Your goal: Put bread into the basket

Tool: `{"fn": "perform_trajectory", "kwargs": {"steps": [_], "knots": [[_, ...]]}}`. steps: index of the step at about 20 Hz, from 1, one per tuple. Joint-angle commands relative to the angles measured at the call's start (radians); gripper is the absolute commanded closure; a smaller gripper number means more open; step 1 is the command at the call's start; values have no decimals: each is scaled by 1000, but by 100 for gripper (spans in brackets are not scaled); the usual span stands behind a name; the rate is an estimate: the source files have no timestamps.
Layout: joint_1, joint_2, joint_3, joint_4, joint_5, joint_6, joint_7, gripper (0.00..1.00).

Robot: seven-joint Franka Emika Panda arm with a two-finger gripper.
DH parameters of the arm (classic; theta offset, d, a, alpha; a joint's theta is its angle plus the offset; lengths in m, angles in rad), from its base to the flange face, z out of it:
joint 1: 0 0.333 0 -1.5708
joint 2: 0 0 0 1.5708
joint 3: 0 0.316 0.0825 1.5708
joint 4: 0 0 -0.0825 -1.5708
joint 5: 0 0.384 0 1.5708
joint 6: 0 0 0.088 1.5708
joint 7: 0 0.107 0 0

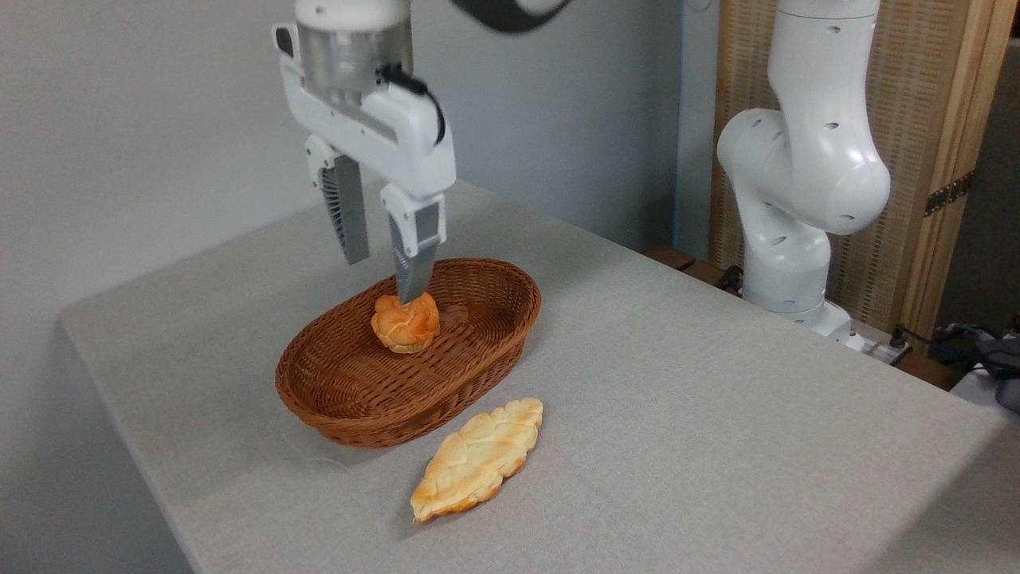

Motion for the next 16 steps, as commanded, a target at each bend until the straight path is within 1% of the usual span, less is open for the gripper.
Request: {"fn": "perform_trajectory", "kwargs": {"steps": [1, 2, 3, 5, 6, 8, 11, 16], "knots": [[28, 27, -11, 78, 88, -64, -12, 0], [37, 38, -11, 89, 89, -70, -13, 0], [57, 52, -22, 108, 89, -84, -12, 0], [83, 84, -58, 153, 89, -113, -12, 0], [89, 93, -65, 164, 88, -116, -13, 0], [91, 110, -68, 181, 82, -122, -13, 0], [91, 122, -100, 184, 88, -144, -15, 0], [94, 116, -92, 184, 79, -142, -10, 0]]}}
